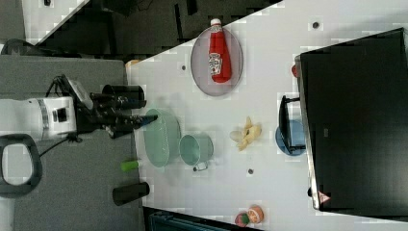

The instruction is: Pick banana from table and place on oven.

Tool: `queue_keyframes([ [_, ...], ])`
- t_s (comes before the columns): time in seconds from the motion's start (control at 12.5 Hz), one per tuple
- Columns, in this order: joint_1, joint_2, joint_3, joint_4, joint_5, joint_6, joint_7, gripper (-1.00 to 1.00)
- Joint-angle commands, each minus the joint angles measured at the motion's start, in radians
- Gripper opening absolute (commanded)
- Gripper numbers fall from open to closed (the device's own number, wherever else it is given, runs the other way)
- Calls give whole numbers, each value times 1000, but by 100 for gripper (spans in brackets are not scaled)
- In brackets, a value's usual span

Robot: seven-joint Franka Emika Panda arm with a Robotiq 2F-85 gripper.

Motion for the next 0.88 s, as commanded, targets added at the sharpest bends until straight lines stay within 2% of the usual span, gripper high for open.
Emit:
queue_keyframes([
  [0.08,0,-546,-29,-318,-5,-215,85,58],
  [0.24,0,-547,-29,-319,-5,-214,85,100],
  [0.56,0,-519,-29,-347,-5,-176,85,100],
  [0.88,0,-410,-29,-451,-6,7,85,100],
])
